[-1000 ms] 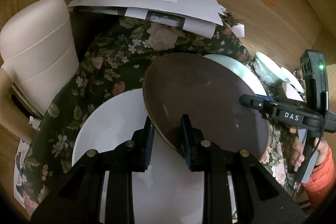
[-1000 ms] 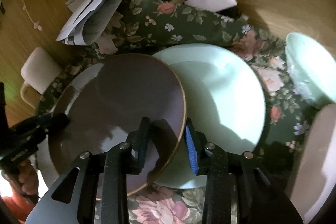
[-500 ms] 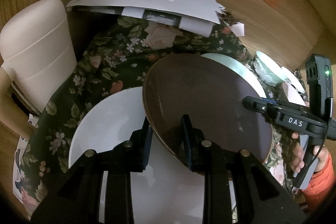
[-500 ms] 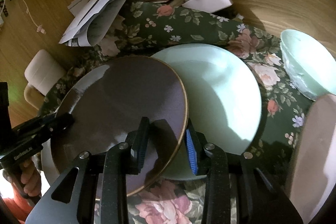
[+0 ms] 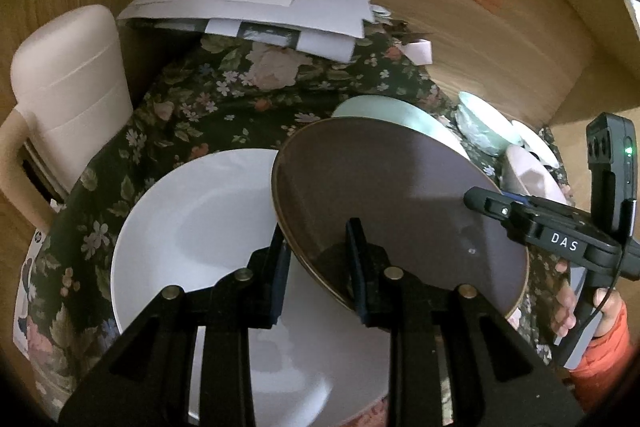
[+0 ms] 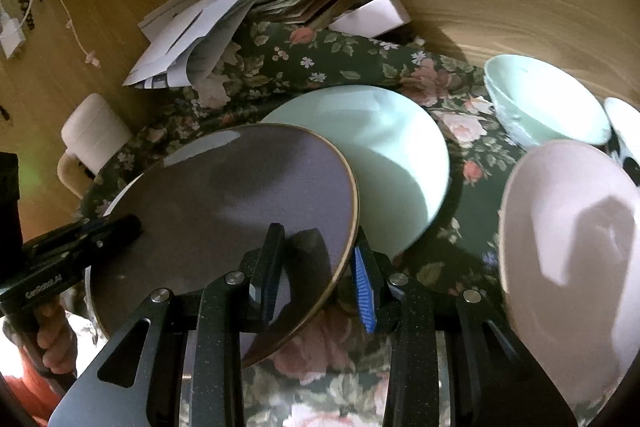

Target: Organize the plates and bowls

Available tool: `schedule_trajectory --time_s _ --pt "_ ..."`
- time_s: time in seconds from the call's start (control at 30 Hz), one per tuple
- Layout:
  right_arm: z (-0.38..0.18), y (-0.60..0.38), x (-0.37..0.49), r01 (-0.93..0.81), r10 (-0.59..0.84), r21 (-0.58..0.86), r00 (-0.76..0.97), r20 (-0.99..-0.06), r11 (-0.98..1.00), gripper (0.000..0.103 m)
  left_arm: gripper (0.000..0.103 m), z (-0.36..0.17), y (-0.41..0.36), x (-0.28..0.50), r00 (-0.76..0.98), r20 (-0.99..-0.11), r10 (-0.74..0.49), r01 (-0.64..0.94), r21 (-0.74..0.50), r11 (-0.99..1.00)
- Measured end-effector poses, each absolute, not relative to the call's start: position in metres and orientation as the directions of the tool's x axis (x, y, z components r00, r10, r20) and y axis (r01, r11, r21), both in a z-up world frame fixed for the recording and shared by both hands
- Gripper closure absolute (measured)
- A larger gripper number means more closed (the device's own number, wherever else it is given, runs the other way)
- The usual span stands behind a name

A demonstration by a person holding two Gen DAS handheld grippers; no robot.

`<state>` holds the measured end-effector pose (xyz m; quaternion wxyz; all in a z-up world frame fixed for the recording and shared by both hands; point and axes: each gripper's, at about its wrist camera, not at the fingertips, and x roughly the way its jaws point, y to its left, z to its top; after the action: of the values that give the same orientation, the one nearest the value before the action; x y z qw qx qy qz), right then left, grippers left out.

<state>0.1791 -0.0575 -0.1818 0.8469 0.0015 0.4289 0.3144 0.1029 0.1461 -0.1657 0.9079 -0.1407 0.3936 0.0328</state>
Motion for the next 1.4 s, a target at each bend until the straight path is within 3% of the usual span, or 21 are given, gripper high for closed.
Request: schedule_trajectory --time_s 0.63,1.4 --pt "-0.161 -0.11 0.126 -0.488 0.534 0.283 0.518 -0.668 0.826 0.073 0.075 -0.146 0.099 0.061 0.728 -0.681 -0.083 -0.084 -0.208 0.975" --pt "-0.188 -0.17 0.092 -0.375 0.49 0.326 0.537 -0.687 0.868 0.073 0.075 -0.178 0.044 0.055 0.67 -0.724 -0.162 -0.001 -0.219 0.976"
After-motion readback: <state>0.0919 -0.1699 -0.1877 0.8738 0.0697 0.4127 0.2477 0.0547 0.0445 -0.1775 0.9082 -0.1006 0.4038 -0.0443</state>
